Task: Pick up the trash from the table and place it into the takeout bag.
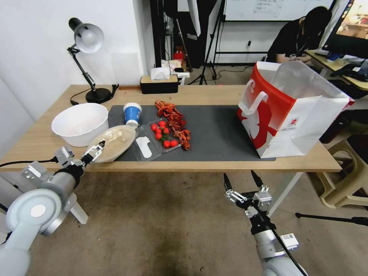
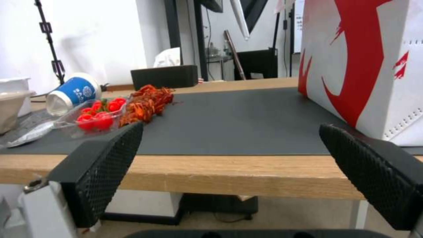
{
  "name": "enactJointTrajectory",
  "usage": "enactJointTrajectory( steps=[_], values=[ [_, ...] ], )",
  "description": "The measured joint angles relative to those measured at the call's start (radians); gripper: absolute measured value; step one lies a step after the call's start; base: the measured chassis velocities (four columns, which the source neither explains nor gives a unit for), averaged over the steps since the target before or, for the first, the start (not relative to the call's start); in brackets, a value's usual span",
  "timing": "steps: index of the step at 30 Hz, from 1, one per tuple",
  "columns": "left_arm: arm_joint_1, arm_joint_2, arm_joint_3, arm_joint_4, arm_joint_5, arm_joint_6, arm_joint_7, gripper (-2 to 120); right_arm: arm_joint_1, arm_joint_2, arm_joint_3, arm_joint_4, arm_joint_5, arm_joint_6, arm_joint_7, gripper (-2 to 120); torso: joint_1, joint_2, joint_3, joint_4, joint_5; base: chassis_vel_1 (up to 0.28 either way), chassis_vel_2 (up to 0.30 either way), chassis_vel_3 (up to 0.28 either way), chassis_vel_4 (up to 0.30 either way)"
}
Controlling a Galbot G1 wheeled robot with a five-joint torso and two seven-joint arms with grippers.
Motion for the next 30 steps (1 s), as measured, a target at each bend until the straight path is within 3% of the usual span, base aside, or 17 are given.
enactJointTrajectory(
  steps=[4,8,17,22,30],
  values=[
    [-0.012,-0.001,0.011,0.014,-0.024,0.002,-0.014,100,0.001,-0.005,0.002,0.001,0.001,-0.004,0.004,100,0.0,0.0,0.0,0.0,0.0,0.0,0.0,0.0,0.0],
    [-0.019,-0.008,0.023,0.024,-0.031,-0.008,-0.025,89,0.002,-0.009,0.004,0.001,0.002,-0.006,0.007,100,0.0,0.0,0.0,0.0,0.0,0.0,0.0,0.0,0.0],
    [-0.008,-0.01,0.026,0.02,-0.029,-0.035,0.0,54,0.004,-0.009,0.002,0.006,0.003,-0.008,0.017,100,0.0,0.0,0.0,0.0,0.0,0.0,0.0,0.0,0.0],
    [-0.004,-0.011,0.026,0.009,-0.026,-0.043,0.004,42,0.002,-0.005,-0.003,0.015,0.004,-0.01,0.018,100,0.0,0.0,0.0,0.0,0.0001,0.0,0.0,0.0,0.0],
    [0.023,-0.008,0.029,-0.021,0.02,-0.085,0.044,6,-0.001,-0.001,-0.003,0.027,0.003,-0.01,0.014,100,0.0,0.0,0.0,0.0,0.0,0.0,0.0,0.0,0.0]
  ],
)
